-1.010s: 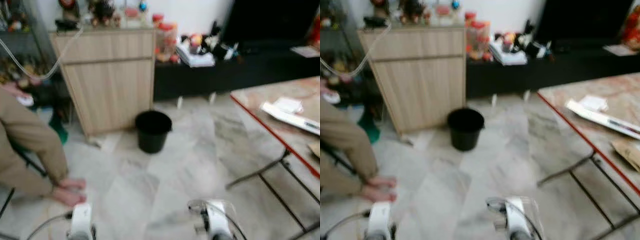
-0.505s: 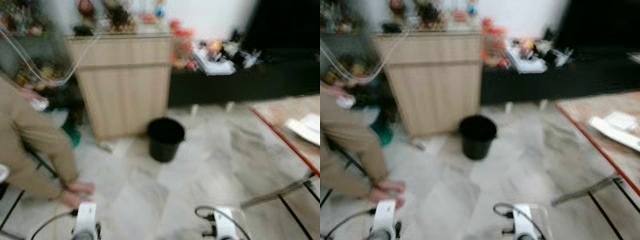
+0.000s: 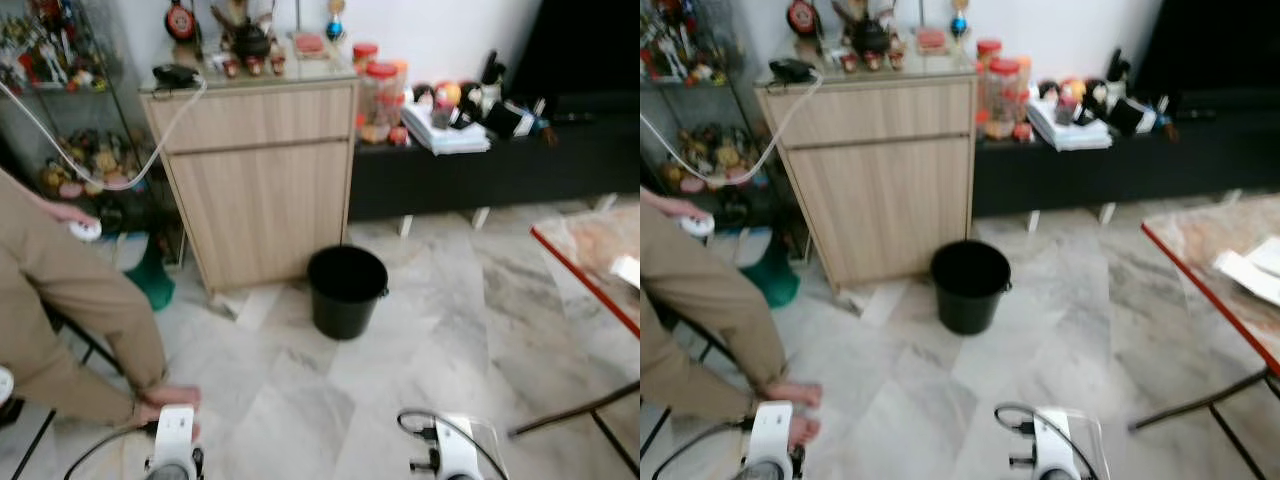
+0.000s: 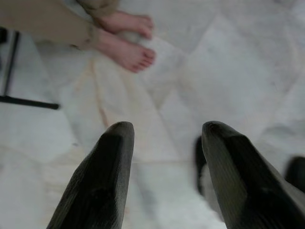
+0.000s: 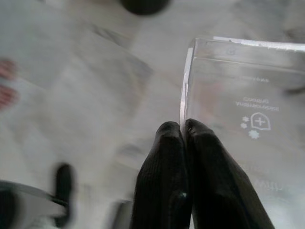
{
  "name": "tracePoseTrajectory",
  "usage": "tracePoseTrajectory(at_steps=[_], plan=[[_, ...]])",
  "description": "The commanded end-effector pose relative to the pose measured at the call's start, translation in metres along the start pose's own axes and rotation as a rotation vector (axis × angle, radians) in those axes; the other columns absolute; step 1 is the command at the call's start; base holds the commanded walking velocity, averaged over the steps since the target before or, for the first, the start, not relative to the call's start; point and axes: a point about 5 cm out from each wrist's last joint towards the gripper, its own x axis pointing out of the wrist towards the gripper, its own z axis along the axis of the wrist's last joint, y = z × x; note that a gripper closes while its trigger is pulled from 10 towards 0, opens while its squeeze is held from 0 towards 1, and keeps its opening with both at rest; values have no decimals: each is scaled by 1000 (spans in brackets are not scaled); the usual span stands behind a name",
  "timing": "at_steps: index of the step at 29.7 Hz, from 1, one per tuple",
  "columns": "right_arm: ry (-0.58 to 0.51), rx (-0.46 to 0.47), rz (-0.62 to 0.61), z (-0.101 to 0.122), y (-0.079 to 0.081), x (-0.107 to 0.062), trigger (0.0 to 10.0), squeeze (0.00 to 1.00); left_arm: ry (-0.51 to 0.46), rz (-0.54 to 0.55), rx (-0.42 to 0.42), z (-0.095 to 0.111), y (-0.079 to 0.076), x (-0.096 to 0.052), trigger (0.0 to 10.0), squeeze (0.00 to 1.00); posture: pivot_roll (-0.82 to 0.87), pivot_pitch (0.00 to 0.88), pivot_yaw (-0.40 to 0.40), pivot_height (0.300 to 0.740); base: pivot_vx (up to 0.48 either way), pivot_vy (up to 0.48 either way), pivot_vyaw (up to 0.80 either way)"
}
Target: Picking trash to rubbish bin
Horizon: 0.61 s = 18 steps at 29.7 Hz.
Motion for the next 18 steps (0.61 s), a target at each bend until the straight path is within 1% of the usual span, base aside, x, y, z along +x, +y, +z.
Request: tracePoseTrajectory(at_steps=[1, 2, 18], plan=[[0, -1, -25, -2, -11, -1, 10000, 0, -33, -19, 18, 11, -8, 1, 10000, 0, -19, 7, -15, 740, 330, 0, -575], [-5, -6, -25, -1, -12, -1, 10000, 0, -33, -20, 18, 11, -8, 1, 10000, 0, -19, 5, -16, 740, 330, 0, -575], [-15, -9, -17, 4, -10, 0, 10000, 0, -39, -25, 21, 14, -9, 2, 10000, 0, -11, 0, -20, 740, 330, 0, 0]])
